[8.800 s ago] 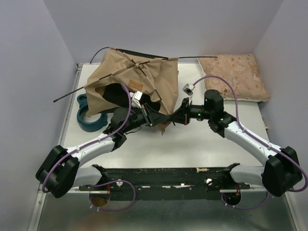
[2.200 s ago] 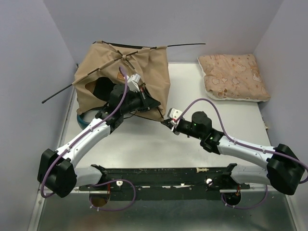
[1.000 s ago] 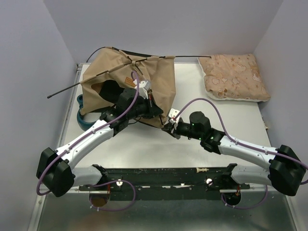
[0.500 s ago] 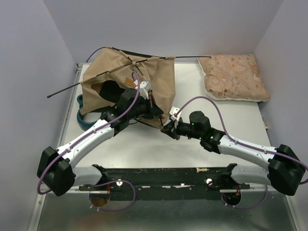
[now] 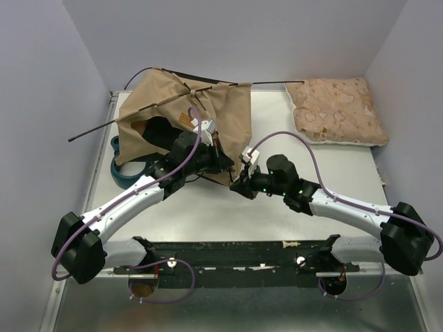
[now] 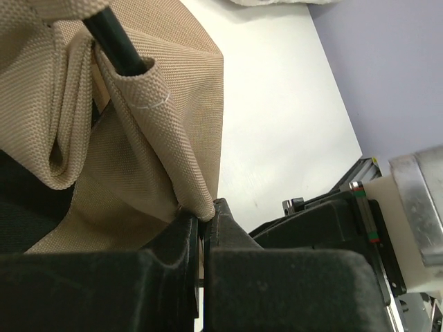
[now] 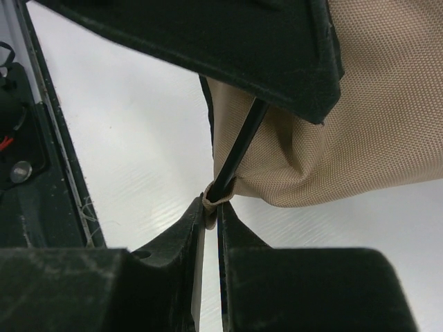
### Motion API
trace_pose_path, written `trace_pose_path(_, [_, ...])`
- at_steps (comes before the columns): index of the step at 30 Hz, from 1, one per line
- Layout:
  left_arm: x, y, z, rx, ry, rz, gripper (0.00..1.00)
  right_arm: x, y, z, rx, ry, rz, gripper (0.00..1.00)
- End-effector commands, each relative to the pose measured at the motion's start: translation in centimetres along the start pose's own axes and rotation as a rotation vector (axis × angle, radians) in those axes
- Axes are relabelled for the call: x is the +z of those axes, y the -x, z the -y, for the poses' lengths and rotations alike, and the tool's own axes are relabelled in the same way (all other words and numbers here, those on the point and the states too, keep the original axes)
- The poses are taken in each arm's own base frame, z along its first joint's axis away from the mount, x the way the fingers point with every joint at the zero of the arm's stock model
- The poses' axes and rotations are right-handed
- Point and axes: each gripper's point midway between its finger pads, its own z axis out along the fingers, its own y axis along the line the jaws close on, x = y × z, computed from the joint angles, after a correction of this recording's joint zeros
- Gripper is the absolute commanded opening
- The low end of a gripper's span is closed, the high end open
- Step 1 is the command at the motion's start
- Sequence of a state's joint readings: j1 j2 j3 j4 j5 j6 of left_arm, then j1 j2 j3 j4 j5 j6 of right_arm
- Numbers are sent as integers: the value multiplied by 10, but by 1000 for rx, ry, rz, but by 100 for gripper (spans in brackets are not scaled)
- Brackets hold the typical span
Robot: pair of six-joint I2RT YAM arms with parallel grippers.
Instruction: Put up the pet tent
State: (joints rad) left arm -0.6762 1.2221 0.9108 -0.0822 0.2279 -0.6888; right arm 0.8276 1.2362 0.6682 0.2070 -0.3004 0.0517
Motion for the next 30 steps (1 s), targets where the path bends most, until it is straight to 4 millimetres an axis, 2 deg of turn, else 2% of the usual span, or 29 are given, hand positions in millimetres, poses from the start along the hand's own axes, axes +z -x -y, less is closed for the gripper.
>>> trace_pose_path(1, [0, -16, 4, 71, -12, -15, 0, 3, 60, 3, 47, -12, 152, 18])
trace_pose_path(7, [6, -27, -3, 39, 17, -39, 0, 4, 68, 3, 41, -2, 172, 21])
trace_pose_path(12, [9, -33, -1, 9, 6, -54, 0, 5, 73, 9, 52, -24, 193, 18])
trace_pose_path(18, [9, -49, 1, -3, -1, -90, 0, 3, 88, 20, 69, -58, 248, 24])
trace_pose_path(22, [11, -50, 3, -17, -4, -89, 0, 6, 93, 21, 48, -51, 262, 24])
trace_pose_path(27, [13, -43, 9, -12, -20, -79, 0, 8, 82, 23, 4, -49, 231, 1])
trace_pose_path(29, [13, -40, 12, 2, -32, -76, 0, 3, 79, 29, 9, -81, 230, 1])
trace_pose_path(30, [13, -38, 11, 14, -27, -80, 5, -2, 78, 31, 11, -92, 232, 1])
